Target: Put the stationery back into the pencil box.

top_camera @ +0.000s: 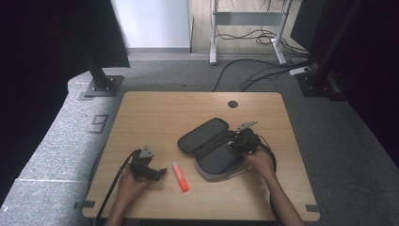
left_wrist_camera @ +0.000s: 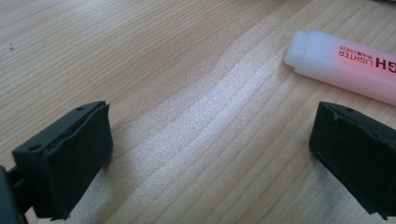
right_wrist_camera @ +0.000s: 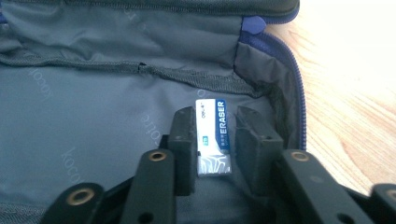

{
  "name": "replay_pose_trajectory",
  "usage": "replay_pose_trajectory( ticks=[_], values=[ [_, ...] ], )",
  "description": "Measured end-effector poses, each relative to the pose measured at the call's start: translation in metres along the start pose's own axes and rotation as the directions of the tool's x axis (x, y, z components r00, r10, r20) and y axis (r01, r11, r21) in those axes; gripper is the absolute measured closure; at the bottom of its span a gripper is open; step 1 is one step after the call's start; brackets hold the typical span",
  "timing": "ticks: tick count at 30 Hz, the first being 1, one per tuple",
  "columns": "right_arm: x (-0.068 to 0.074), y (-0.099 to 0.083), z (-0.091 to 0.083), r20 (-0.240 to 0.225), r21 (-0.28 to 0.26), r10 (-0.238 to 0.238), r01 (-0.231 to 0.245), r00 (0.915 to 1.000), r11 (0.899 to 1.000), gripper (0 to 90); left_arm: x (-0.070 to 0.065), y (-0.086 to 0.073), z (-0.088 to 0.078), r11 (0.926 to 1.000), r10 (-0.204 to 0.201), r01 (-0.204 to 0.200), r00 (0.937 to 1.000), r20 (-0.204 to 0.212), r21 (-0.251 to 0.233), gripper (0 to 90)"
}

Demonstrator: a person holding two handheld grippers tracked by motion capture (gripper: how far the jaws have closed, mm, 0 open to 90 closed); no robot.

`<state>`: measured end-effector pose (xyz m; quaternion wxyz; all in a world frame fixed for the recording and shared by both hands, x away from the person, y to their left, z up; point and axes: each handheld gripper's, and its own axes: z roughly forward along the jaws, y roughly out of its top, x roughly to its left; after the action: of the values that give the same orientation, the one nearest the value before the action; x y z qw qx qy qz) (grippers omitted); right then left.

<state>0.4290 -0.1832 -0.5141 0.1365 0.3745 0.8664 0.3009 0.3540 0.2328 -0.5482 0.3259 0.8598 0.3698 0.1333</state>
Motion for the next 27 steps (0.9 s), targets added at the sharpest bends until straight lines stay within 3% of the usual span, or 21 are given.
replay_pose_trajectory(
  ticks=[4,7,17,27],
  values=[
    [0.001,0.002,-0.004,0.009,-0.011,-0.010,0.011,0.9999,1.000,57.1,0.000,0.000,0.000,1.0000,0.000,0.000,1.0000,0.000,0.000,0.0],
    [0.002,0.004,-0.007,0.012,-0.011,-0.031,0.031,0.9994,0.999,44.4,0.000,0.000,0.000,1.0000,0.000,0.000,1.0000,0.000,0.000,0.0],
    [0.008,0.009,-0.019,0.018,-0.031,-0.067,0.068,0.9976,0.997,18.7,0.000,0.000,0.000,1.0000,0.000,0.000,1.0000,0.000,0.000,0.0],
    [0.016,0.010,-0.035,0.017,-0.049,-0.090,0.091,0.9958,0.995,12.5,0.000,0.000,0.000,1.0000,-0.001,0.001,1.0000,0.000,0.000,0.0]
  ],
)
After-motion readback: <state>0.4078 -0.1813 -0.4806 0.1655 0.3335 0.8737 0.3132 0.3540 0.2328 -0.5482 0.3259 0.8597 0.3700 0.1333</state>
